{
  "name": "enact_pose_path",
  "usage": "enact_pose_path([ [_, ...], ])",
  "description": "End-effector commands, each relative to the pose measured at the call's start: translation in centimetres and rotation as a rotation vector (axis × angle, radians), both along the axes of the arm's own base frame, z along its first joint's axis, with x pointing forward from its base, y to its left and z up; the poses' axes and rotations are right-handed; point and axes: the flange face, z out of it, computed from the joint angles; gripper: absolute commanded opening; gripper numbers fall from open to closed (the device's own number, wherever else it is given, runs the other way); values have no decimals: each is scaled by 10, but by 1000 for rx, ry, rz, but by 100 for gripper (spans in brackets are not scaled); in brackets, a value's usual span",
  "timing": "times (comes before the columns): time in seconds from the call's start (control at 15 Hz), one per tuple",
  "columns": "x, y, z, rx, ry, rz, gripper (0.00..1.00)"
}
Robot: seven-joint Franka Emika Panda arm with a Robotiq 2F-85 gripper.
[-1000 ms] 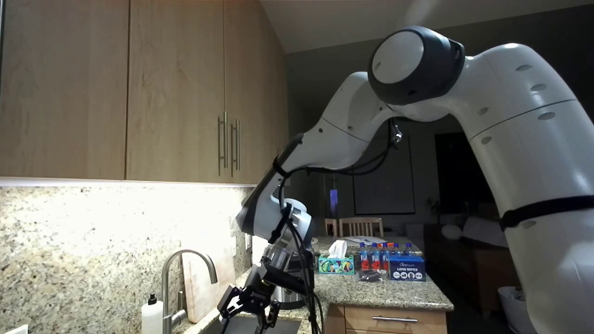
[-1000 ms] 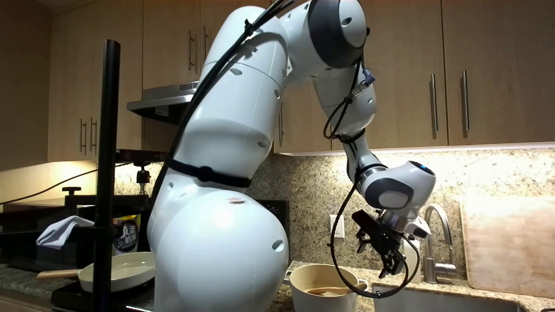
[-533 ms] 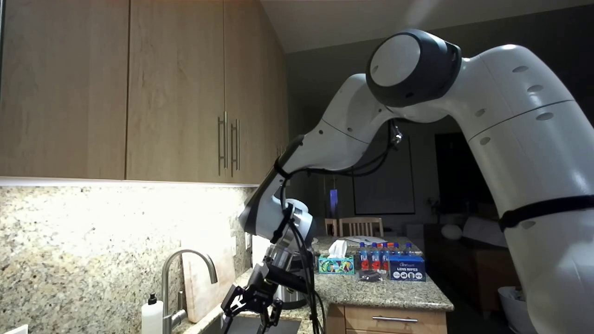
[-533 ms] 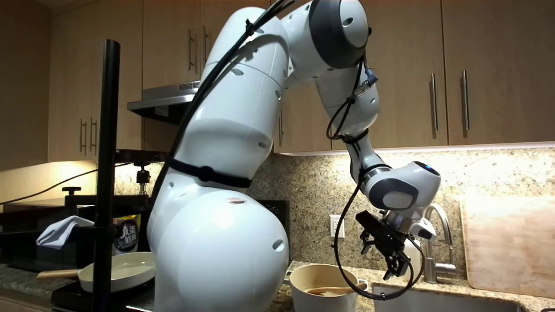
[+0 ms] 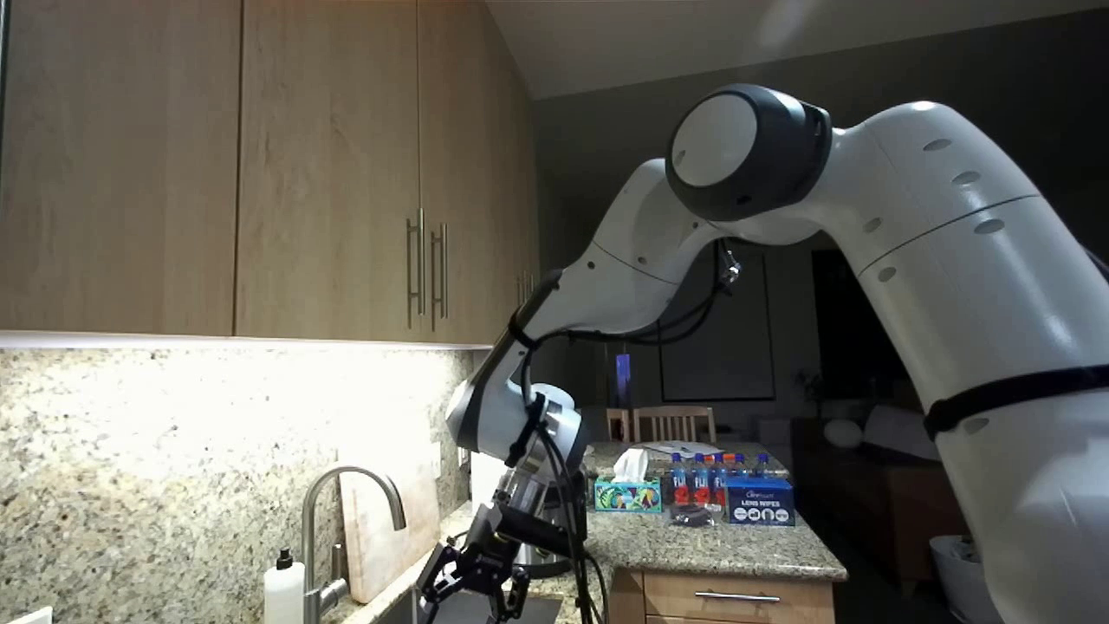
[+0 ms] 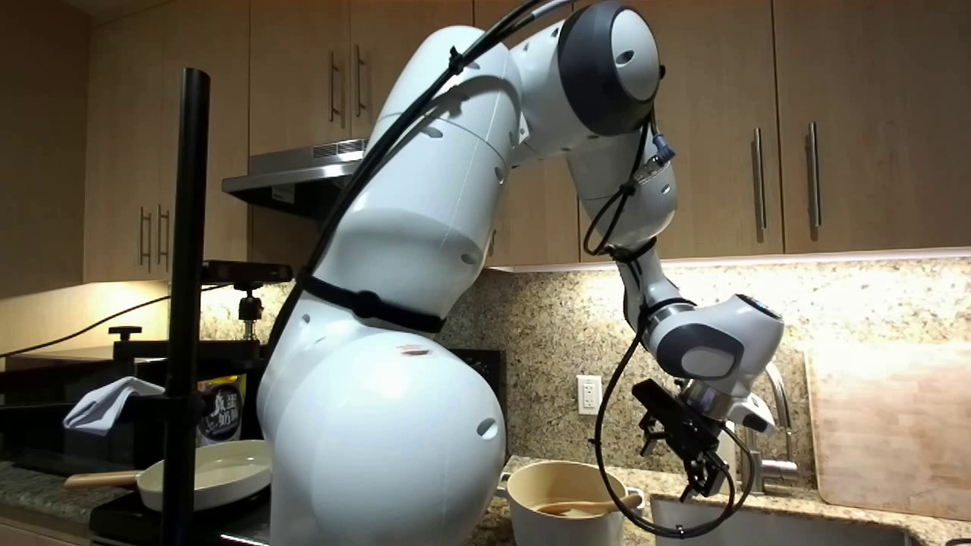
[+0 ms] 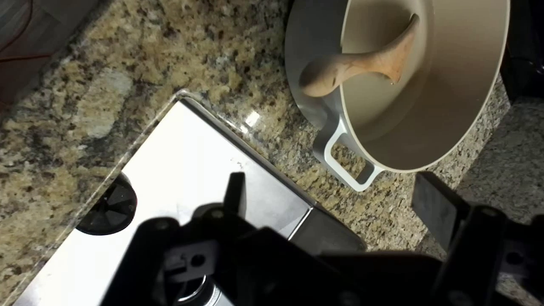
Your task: Pick up the cooking stick and stir in the pot
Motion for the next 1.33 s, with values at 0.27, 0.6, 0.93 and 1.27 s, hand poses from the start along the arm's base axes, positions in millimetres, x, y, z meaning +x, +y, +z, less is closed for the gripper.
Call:
enact_pose_path([
  [0.27,23,6,-24,-33,-16,71,100],
  [0.6,28,12,-41,-42,-28,205,100],
  [0.93,30,27,-57,-53,-28,279,100],
  [1.27,26,41,-59,-40,-48,316,99],
])
